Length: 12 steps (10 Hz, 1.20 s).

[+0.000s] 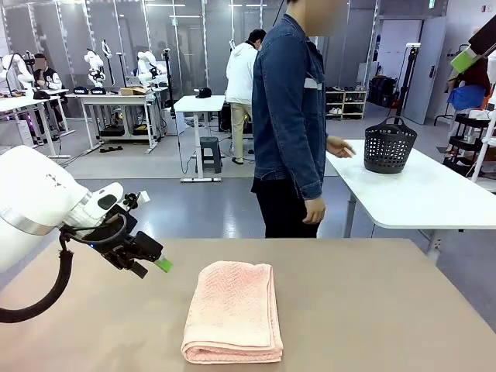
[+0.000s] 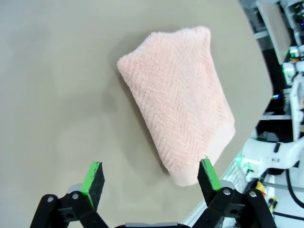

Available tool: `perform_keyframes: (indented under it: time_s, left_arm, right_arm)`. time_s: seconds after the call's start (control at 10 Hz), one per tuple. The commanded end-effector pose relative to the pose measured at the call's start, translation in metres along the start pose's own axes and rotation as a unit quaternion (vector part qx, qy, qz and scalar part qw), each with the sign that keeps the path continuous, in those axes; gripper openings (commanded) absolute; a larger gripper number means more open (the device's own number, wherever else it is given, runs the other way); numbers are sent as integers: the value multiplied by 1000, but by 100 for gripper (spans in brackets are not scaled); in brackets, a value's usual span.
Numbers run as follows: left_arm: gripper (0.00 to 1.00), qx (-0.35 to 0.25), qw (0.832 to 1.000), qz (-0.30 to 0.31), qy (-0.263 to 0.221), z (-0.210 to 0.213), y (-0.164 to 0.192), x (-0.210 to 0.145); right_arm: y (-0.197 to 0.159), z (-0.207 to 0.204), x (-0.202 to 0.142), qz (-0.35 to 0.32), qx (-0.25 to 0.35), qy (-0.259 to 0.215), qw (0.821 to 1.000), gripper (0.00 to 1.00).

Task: Fold the towel.
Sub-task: Pick up the 100 cm Hotel Towel and place it on the left side of the table.

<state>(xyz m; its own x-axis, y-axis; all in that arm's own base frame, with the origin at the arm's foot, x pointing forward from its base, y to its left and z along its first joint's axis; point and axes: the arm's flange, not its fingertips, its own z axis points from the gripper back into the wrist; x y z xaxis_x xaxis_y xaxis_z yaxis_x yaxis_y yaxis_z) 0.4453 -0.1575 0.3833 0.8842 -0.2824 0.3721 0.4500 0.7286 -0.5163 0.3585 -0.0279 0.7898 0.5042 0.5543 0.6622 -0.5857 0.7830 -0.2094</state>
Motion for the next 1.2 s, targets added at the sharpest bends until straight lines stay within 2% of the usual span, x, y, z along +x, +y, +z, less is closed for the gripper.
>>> perform_keyframes:
  time_s: [0.0,0.5,0.6,0.7,0.9,1.1]
  left_arm:
    - [100,-12,1000,8,-21,-23,6,-4]
    - [100,-24,995,84,-50,-78,7,-24]
    - [100,-37,994,93,-42,-89,6,-24]
    - [100,-74,993,93,-28,-103,1,-24]
    - [100,-81,990,113,-34,-123,1,-22]
    - [100,-122,985,118,-43,-143,6,-19]
  right_arm:
    - [0,1,-1,4,0,2,1000,100]
    - [0,1,-1,4,0,2,1000,100]
    - [0,1,-1,4,0,2,1000,100]
    - [0,1,-1,4,0,2,1000,100]
    - [0,1,-1,4,0,2,1000,100]
    - [0,1,-1,4,0,2,1000,100]
